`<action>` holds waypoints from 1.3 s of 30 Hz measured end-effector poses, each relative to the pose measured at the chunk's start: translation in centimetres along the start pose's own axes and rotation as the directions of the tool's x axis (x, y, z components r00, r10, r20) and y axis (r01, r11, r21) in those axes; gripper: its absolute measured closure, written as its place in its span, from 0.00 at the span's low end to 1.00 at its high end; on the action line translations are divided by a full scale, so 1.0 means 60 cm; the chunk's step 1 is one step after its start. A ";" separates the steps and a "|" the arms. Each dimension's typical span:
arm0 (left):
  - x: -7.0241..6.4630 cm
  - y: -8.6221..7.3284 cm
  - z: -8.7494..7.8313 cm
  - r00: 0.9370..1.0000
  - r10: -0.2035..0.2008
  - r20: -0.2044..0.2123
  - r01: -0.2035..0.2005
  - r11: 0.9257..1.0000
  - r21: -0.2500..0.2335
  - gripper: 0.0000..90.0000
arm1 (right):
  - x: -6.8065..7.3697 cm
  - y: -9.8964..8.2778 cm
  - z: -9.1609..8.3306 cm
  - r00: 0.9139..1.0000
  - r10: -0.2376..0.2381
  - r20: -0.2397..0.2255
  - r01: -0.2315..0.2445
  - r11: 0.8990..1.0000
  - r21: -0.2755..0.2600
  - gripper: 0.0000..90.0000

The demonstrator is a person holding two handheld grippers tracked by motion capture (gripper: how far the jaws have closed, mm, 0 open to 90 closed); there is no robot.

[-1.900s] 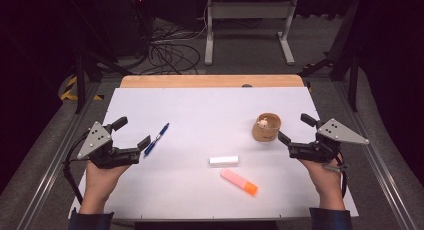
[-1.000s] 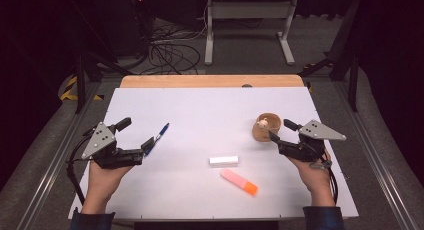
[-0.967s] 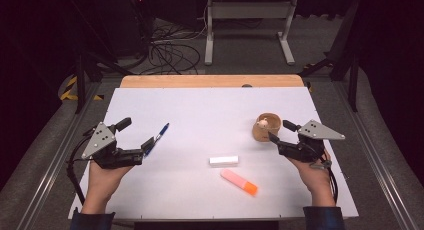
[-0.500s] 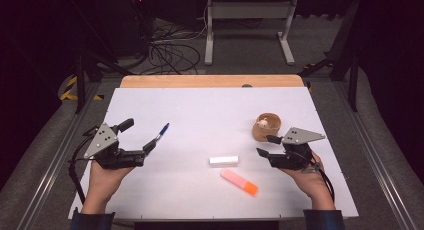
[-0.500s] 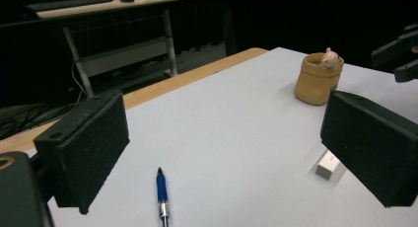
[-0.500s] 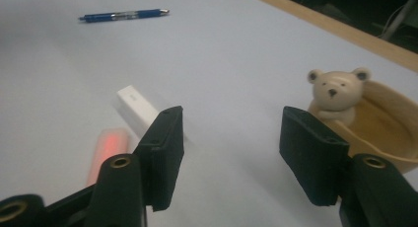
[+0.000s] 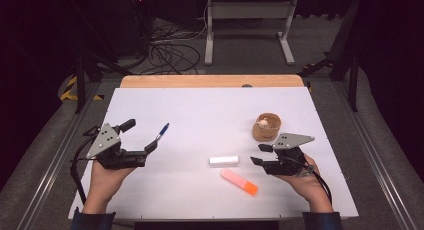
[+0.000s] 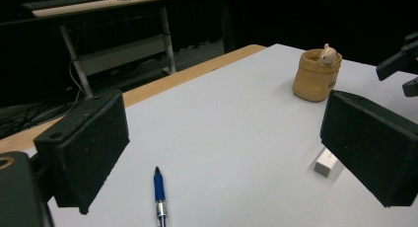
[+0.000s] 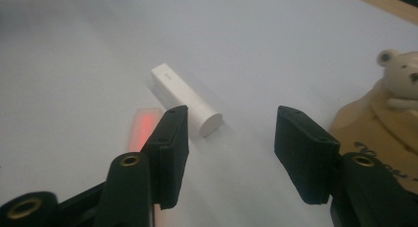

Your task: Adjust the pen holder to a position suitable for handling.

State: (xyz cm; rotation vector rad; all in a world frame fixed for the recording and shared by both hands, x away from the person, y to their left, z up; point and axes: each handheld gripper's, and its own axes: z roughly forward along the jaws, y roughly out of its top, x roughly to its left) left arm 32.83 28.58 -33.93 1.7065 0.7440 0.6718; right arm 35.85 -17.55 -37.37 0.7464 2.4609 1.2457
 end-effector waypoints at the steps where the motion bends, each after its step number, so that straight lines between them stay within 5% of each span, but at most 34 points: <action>1: -0.001 0.000 0.001 1.000 0.000 0.005 0.000 1.000 0.003 0.06 | 0.007 -0.003 0.007 1.000 0.000 -0.011 0.000 1.000 0.017 0.53; 18: -0.005 -0.002 0.006 1.000 0.004 0.010 -0.005 1.000 0.011 0.06 | 0.048 -0.035 0.033 0.999 0.021 -0.029 -0.019 0.997 0.071 0.54; 39: -0.018 -0.006 0.021 0.999 0.021 0.027 -0.022 0.999 0.046 0.06 | 0.068 -0.057 0.047 0.998 0.025 -0.058 -0.017 0.992 0.125 0.54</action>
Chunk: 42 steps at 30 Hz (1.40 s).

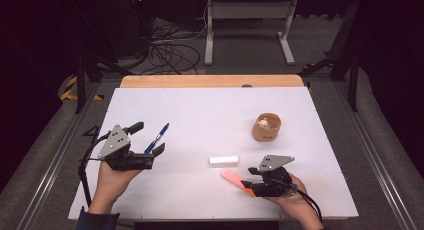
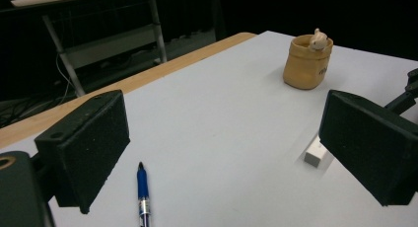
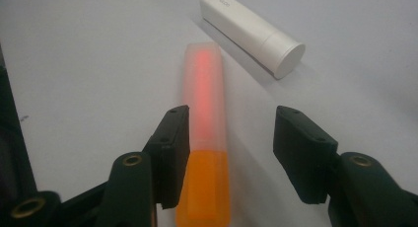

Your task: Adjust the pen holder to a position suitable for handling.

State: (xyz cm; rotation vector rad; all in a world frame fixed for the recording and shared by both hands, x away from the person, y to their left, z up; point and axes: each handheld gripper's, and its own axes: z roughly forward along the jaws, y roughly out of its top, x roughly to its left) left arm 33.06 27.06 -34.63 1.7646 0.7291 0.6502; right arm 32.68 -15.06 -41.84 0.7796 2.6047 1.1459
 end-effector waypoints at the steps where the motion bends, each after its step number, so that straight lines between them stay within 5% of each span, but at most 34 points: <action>1: -0.001 0.000 0.000 1.000 -0.002 0.004 0.002 1.000 0.002 0.06 | 0.001 0.000 0.000 1.000 0.003 -0.001 -0.003 1.000 0.001 0.54; 42: -0.014 0.001 0.011 1.000 0.010 0.027 -0.010 1.000 0.010 0.06 | 0.022 0.000 0.019 0.999 -0.037 0.023 0.034 0.991 0.133 0.72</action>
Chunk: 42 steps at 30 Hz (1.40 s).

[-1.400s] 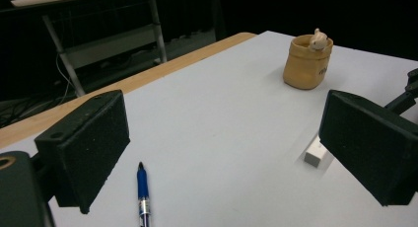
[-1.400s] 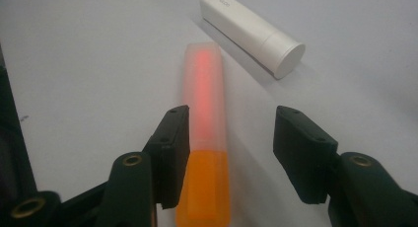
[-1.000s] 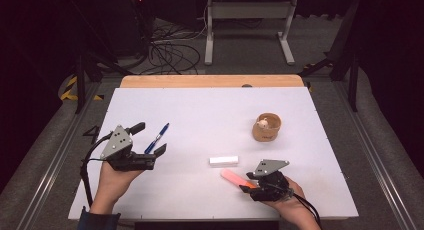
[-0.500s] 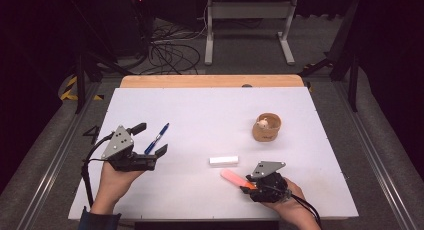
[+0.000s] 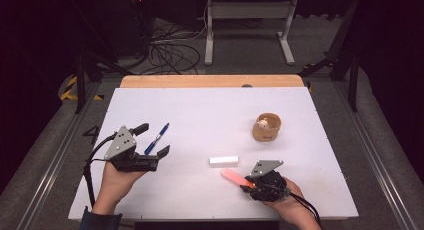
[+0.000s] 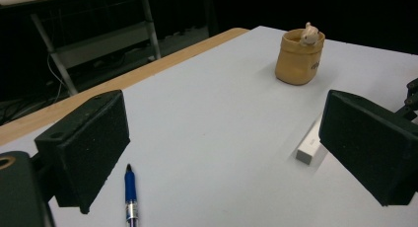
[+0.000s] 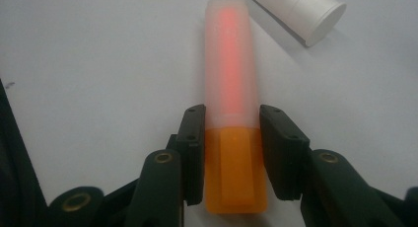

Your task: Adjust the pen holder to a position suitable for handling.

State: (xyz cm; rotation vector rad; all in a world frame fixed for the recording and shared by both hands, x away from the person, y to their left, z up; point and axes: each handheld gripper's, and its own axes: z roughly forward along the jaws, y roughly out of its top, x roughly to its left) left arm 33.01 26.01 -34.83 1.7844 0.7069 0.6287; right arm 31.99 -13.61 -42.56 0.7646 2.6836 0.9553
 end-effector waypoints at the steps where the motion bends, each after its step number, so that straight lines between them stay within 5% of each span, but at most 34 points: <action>1: 0.000 0.000 0.000 1.000 0.000 0.000 0.000 1.000 0.000 0.07 | 0.000 0.000 0.000 1.000 -0.002 0.002 0.002 1.000 0.000 0.72; 7: -0.008 0.001 0.006 1.000 0.018 0.009 -0.018 1.000 0.009 0.07 | -0.006 0.004 0.000 0.999 -0.030 -0.020 0.030 1.000 0.001 0.73; 14: -0.023 0.003 0.022 0.998 0.054 0.024 -0.054 0.998 0.023 0.08 | -0.026 0.045 -0.031 0.999 -0.036 -0.032 0.033 0.995 -0.089 0.73; 24: -0.044 0.007 0.044 0.994 0.107 0.034 -0.109 0.993 0.050 0.14 | -0.047 0.076 -0.047 0.998 -0.014 -0.060 0.005 0.990 -0.139 0.73; 35: -0.067 0.023 0.081 0.974 0.228 0.004 -0.227 0.969 0.102 0.21 | -0.074 0.157 -0.079 0.998 0.017 -0.063 -0.028 0.986 -0.166 0.73; 42: -0.084 0.030 0.112 0.951 0.308 0.019 -0.307 0.942 0.132 0.25 | -0.085 0.159 -0.065 0.994 0.036 -0.098 -0.048 0.991 -0.125 0.73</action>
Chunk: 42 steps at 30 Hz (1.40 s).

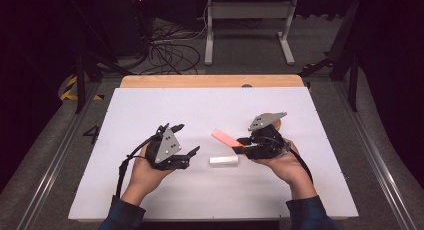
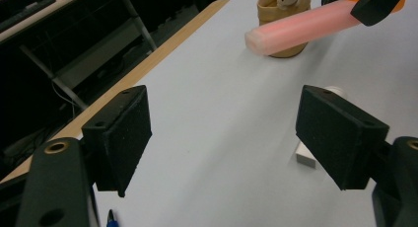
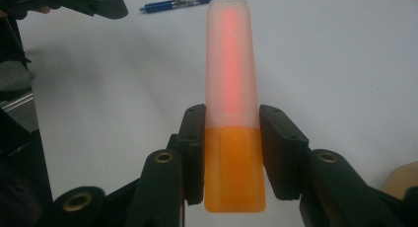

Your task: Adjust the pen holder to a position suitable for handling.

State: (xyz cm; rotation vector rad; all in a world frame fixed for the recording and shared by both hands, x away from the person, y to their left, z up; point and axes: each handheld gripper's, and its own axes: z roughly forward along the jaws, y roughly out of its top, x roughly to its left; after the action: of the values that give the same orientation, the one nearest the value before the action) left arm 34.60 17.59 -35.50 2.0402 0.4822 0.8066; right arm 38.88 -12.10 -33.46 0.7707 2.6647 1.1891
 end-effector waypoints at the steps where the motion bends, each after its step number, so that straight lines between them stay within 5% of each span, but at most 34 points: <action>1: -0.002 0.002 0.005 1.000 0.017 -0.001 -0.017 1.000 0.008 0.25 | -0.001 0.000 0.001 1.000 0.004 -0.005 -0.004 1.000 0.001 0.73; 9: -0.033 0.027 0.040 0.989 0.149 -0.002 -0.149 0.989 0.017 0.30 | -0.006 -0.005 0.004 0.999 0.021 -0.031 -0.021 1.000 0.013 0.73; 17: -0.063 0.043 0.068 0.954 0.300 -0.026 -0.297 0.952 0.069 0.38 | -0.012 -0.011 0.005 0.998 0.039 -0.040 -0.038 0.999 0.031 0.73; 22: -0.077 0.043 0.081 0.918 0.394 -0.028 -0.391 0.917 0.081 0.44 | -0.013 -0.011 0.009 0.998 0.048 -0.043 -0.047 0.998 0.037 0.73; 23: -0.078 0.044 0.081 0.906 0.422 -0.023 -0.418 0.903 0.100 0.45 | -0.012 -0.011 0.010 0.998 0.046 -0.048 -0.044 0.998 0.040 0.73; 25: -0.084 0.043 0.086 0.899 0.439 -0.013 -0.435 0.893 0.114 0.48 | -0.010 -0.010 0.013 0.998 0.045 -0.051 -0.042 0.998 0.045 0.73; 28: -0.090 0.046 0.090 0.870 0.492 0.000 -0.488 0.862 0.135 0.51 | -0.009 -0.010 0.015 0.998 0.044 -0.051 -0.042 0.998 0.050 0.73; 34: -0.099 0.047 0.097 0.839 0.544 0.010 -0.540 0.831 0.130 0.59 | -0.008 -0.009 0.016 0.997 0.050 -0.062 -0.047 0.998 0.050 0.73; 38: -0.101 0.047 0.098 0.833 0.553 0.018 -0.550 0.824 0.137 0.62 | -0.007 -0.010 0.015 0.997 0.055 -0.060 -0.052 0.998 0.047 0.73; 42: -0.102 0.046 0.098 0.834 0.552 0.023 -0.549 0.824 0.142 0.65 | -0.005 -0.009 0.009 0.996 0.055 -0.072 -0.053 0.998 0.036 0.73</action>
State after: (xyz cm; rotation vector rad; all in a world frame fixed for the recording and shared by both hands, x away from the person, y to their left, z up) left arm 34.44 8.96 -37.85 2.3452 -0.0649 1.1589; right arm 39.09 -12.19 -34.26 0.8248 2.7464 1.2108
